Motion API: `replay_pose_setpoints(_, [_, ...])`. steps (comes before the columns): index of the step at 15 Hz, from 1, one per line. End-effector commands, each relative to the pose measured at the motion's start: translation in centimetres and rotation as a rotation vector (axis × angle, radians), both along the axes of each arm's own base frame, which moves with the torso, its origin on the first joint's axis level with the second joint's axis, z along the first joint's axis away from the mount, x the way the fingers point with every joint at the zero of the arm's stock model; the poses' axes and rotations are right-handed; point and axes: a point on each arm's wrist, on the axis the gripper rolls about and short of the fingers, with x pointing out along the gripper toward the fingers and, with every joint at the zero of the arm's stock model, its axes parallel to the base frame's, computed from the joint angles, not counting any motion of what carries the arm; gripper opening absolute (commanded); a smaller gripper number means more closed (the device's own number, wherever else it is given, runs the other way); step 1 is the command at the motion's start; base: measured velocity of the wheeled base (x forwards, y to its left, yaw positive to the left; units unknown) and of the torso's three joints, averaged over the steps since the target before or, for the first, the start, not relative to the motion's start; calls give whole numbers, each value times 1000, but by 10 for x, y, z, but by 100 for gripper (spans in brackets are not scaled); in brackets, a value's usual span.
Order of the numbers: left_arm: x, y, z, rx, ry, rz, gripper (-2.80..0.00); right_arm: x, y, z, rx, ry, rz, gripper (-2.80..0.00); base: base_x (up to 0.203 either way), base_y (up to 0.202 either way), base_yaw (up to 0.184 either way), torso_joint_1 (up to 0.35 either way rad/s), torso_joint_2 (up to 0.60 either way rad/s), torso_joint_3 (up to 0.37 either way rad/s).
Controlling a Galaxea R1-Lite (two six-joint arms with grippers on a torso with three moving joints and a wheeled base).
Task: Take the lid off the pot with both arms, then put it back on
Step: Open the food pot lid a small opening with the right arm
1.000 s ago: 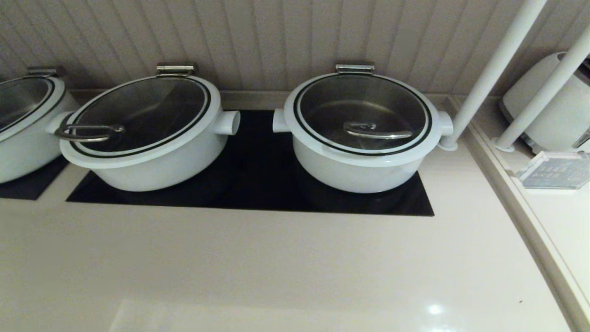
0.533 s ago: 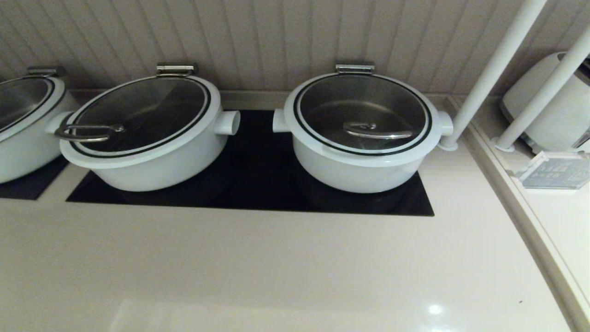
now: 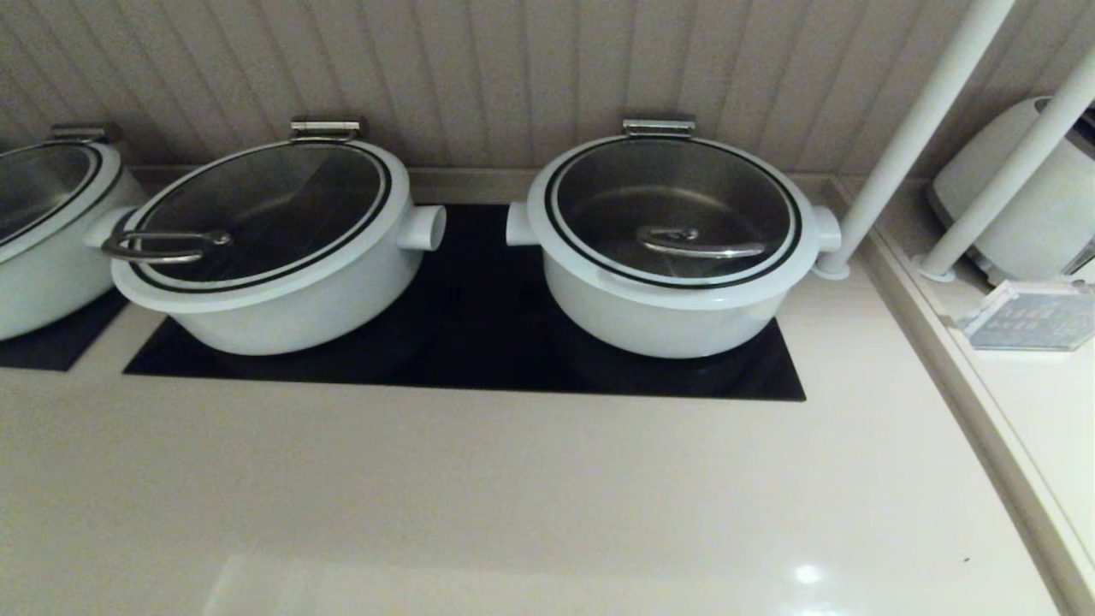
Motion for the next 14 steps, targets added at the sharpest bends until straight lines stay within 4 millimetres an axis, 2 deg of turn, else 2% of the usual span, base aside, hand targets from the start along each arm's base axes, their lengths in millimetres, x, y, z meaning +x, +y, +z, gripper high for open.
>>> replay_pose_setpoints(1, [0, 0, 0, -1, -1, 2, -280, 4, 0, 23, -12, 26, 9, -280, 0, 0, 0, 0, 0, 0])
replay_pose_setpoints(5, [0, 0, 0, -1, -1, 0, -280, 31, 3, 79, -94, 87, 135, -280, 0, 0, 0, 0, 0, 0])
replay_pose_setpoints(9, [0, 0, 0, -1, -1, 2, -280, 79, 7, 130, -186, 138, 323, -280, 0, 0, 0, 0, 0, 0])
replay_pose_setpoints(11, [0, 0, 0, -1, -1, 2, -280, 104, 9, 148, -197, 154, 412, -280, 0, 0, 0, 0, 0, 0])
replay_pose_setpoints(14, [0, 0, 0, -1, -1, 1, -280, 136, 13, 151, -172, 191, 614, -280, 0, 0, 0, 0, 0, 0])
